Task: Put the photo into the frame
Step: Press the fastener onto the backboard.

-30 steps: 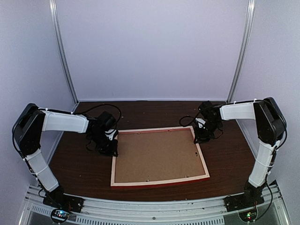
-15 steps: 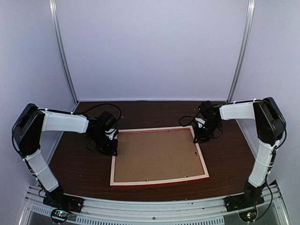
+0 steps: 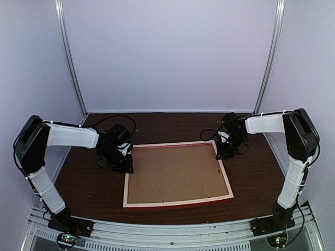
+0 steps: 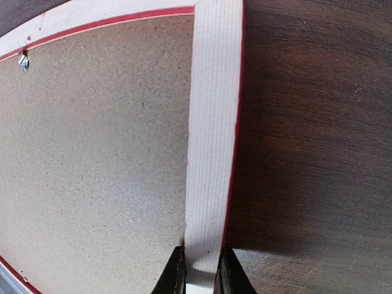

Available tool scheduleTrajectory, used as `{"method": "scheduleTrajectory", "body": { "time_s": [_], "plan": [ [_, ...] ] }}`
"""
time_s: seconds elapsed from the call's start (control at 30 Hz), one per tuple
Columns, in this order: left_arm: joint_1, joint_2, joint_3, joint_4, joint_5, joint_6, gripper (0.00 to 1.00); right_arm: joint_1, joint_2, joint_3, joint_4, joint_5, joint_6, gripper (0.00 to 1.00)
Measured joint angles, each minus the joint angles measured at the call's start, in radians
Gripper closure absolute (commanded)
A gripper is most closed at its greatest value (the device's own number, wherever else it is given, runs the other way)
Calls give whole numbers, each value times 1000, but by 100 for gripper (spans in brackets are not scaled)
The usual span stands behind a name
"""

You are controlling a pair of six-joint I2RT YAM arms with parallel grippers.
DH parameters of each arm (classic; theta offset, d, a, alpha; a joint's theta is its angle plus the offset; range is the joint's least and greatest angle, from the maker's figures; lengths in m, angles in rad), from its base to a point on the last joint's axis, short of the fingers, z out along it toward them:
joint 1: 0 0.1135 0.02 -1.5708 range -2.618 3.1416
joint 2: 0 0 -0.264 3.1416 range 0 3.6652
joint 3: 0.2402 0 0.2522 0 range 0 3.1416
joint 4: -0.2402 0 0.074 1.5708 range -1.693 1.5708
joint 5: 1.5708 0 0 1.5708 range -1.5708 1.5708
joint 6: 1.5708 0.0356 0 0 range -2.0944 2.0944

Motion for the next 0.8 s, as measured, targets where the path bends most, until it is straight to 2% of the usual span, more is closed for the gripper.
{"method": "scheduleTrajectory", "body": {
  "time_s": [0.57,0.8],
  "plan": [
    [0,9,-11,-8,-17,20,79,0,0,-2,2,0,0,91],
    [1,-5,-37,23,-13,-10,89,0,0,-2,3,0,0,92]
  ]
}}
